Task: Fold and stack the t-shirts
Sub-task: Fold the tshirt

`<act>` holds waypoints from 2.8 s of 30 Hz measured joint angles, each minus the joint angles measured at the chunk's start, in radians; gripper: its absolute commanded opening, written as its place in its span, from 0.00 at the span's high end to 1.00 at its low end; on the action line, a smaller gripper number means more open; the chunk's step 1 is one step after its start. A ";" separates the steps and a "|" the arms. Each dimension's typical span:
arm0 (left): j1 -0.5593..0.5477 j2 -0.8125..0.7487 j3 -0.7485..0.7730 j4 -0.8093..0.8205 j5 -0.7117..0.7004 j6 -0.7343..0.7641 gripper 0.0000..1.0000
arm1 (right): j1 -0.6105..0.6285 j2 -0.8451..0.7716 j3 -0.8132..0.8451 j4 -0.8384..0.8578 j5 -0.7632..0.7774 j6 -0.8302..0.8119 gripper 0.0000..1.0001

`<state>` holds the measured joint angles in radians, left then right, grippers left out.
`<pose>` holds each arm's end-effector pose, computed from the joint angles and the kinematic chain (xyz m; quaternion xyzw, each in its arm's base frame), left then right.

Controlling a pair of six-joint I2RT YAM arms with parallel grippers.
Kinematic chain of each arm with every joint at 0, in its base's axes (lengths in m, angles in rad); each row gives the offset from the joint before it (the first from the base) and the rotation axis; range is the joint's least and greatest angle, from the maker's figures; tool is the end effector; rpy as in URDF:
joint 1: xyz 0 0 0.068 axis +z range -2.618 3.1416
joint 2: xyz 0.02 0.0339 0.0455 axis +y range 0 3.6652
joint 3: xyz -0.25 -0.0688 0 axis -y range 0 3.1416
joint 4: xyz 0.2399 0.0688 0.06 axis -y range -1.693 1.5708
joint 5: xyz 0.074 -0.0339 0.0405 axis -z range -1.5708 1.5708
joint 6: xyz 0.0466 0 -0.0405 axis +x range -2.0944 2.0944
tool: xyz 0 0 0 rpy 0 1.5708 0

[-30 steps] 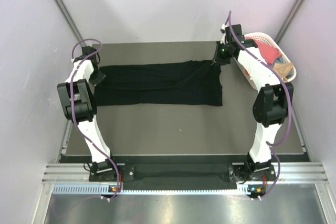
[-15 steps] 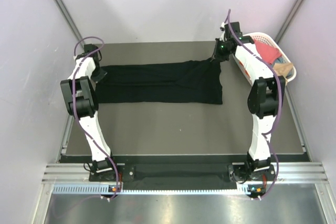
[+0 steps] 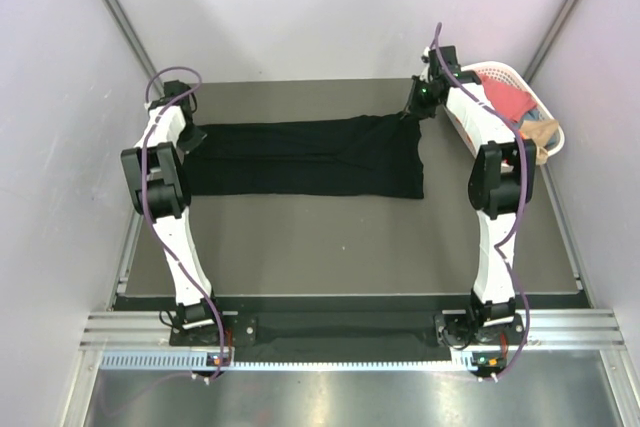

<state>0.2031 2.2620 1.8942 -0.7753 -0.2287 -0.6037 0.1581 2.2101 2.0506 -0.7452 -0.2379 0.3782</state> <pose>0.4624 0.1060 0.1672 -0.4034 0.8834 0.0673 0.2288 0.4814 0.0879 0.2415 0.0645 0.9370 0.1941 0.2833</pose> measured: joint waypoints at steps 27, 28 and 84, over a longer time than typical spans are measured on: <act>-0.003 0.020 0.034 -0.010 -0.010 0.029 0.47 | -0.029 0.124 0.060 0.132 -0.057 0.100 0.97; -0.003 0.011 0.034 -0.011 -0.015 0.035 0.45 | -0.030 0.130 0.060 0.135 -0.057 0.103 0.97; -0.172 -0.658 -0.673 0.065 0.262 0.034 0.53 | 0.108 -0.084 -0.428 0.282 -0.177 0.236 0.57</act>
<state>0.0311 1.6039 1.2209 -0.7105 0.0330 -0.5697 0.2657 2.1258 1.6226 -0.4629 -0.4145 0.6140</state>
